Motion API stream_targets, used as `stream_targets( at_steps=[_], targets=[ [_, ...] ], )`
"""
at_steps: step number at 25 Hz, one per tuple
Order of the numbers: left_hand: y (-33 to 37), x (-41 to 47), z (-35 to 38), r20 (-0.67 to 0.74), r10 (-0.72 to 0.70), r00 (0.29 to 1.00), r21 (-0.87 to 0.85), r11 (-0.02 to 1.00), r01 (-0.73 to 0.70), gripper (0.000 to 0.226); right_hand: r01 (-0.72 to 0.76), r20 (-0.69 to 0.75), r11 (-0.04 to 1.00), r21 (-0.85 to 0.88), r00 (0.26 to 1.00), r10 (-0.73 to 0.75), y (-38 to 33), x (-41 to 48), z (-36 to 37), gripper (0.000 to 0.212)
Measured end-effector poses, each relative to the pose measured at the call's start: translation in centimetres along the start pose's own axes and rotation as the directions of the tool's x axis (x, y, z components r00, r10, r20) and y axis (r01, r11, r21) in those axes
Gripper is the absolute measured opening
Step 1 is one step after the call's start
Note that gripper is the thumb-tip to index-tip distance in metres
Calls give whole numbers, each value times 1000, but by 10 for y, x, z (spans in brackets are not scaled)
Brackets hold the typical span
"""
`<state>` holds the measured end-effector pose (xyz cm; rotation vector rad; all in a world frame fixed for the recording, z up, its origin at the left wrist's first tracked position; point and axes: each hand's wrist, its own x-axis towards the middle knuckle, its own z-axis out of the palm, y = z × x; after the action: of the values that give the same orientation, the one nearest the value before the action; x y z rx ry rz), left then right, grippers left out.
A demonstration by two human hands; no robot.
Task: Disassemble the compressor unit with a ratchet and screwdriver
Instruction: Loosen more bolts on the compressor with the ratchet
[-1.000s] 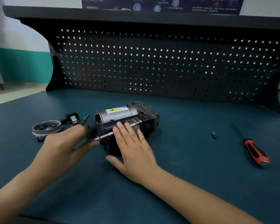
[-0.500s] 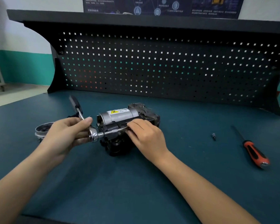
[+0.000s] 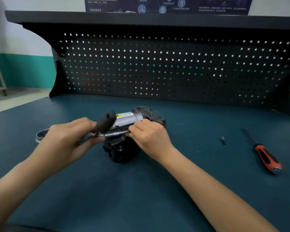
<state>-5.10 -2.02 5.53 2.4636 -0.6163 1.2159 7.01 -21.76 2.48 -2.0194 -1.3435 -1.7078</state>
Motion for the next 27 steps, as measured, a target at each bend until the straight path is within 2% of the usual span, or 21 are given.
stream_targets(
  at_steps=[1,3,4,6,8,9,10,11,12,13,14,15,16,17,18,19,20,21,23,25,27],
  targets=[
    [1,-2,1,-2,25,1000,56,998,-24,12,-5,5,1000,-7,1000,5,-1,-1,-1,23],
    [11,-2,4,-77,-242,967,-124,965,232,12,-17,-21,1000,4,1000,17,-5,-5,-4,16],
    [13,-1,7,-90,-405,910,-278,887,368,12,-25,-54,999,26,998,27,-9,-5,-4,14],
    [9,1,16,-11,-653,757,-523,649,552,7,-23,-109,997,75,994,31,-17,-3,-3,13],
    [4,-2,22,85,-768,635,-649,441,620,7,-5,-119,996,89,993,16,-24,0,1,12],
    [3,-4,22,108,-778,618,-671,402,623,7,0,-113,997,74,994,8,-26,0,2,14],
    [3,-7,22,102,-758,645,-662,432,613,7,7,-102,999,54,995,-2,-26,-1,3,17],
    [5,-9,22,52,-695,717,-612,545,573,7,14,-90,999,37,996,-11,-27,-2,4,19],
    [7,-12,19,-28,-557,830,-498,728,471,8,20,-85,999,27,996,-18,-26,-2,4,20],
    [9,-12,14,-70,-343,937,-320,897,304,11,23,-85,999,25,996,-21,-26,-1,4,20],
    [9,-11,9,-42,-82,996,-140,987,76,16,26,-90,999,26,996,-24,-25,0,5,20],
    [8,-11,8,34,162,986,-17,987,-161,19,29,-93,999,24,995,-27,-25,0,5,19],
    [7,-12,10,92,313,945,64,946,-319,19,30,-92,999,19,995,-28,-25,0,5,18],
    [7,-15,13,89,337,937,100,933,-345,19,31,-90,999,11,995,-30,-25,-1,4,17],
    [9,-17,15,34,232,972,81,969,-234,19,36,-88,999,3,995,-35,-25,-2,4,14],
    [11,-17,16,-44,34,998,-8,999,-35,16,37,-83,999,1,996,-37,-26,-4,3,10],
    [13,-18,18,-111,-192,975,-145,974,175,9,36,-79,999,8,996,-35,-27,-5,2,5],
    [12,-19,22,-128,-405,905,-299,886,354,9,33,-82,999,19,996,-32,-28,-6,1,2],
    [5,-16,29,16,-715,699,-608,548,574,10,33,-101,999,33,994,-29,-27,-6,1,8],
    [-3,-11,31,173,-811,559,-740,267,617,5,41,-94,998,37,995,-38,-28,-5,2,15],
    [-5,-12,33,245,-827,507,-774,148,615,7,49,-73,998,40,996,-46,-28,-6,5,11]
  ],
)
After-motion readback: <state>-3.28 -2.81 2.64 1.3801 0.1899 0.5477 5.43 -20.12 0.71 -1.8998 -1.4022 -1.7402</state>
